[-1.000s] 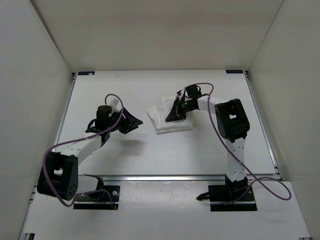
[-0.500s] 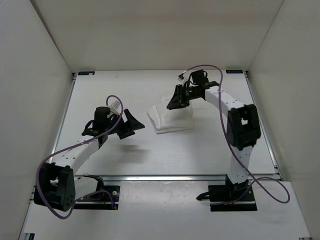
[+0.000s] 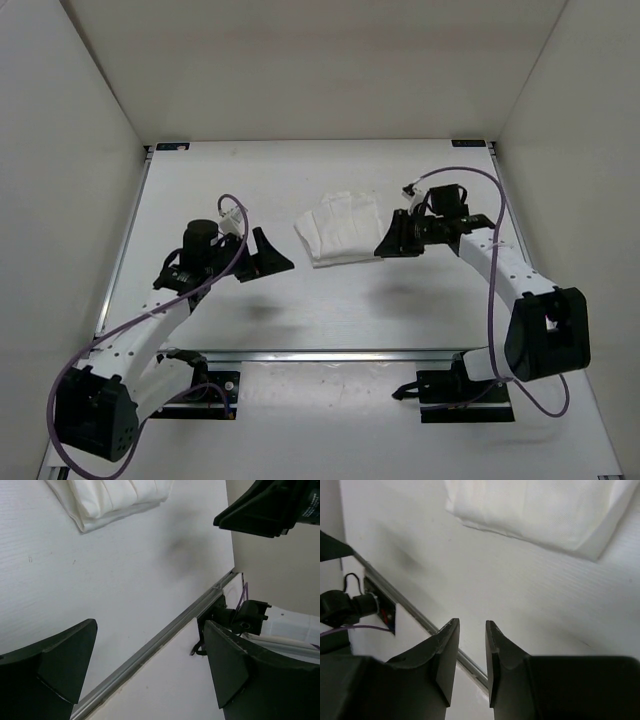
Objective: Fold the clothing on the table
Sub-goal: Fold the skirt
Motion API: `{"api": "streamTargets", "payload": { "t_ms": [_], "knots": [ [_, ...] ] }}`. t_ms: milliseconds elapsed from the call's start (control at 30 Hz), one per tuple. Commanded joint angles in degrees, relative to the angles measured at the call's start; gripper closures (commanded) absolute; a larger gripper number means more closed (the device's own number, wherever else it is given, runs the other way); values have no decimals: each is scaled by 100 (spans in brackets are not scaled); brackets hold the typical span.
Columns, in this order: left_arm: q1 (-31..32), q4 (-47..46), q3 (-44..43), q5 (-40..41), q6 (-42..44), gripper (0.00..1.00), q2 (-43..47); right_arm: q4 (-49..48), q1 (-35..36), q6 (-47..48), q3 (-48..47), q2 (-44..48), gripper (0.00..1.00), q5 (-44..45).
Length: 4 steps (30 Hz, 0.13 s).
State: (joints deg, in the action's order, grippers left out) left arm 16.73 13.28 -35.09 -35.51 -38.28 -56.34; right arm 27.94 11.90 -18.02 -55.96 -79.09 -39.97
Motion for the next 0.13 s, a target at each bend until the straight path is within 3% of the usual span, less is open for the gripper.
{"api": "streamTargets", "payload": {
  "t_ms": [0, 100],
  "knots": [
    [15, 165, -24, 140, 416, 1, 158, -280, 189, 229, 112, 315, 75, 576],
    [23, 779, -217, 473, 874, 1, -69, -543, 391, 229, 182, 350, 69, 770]
  ]
}}
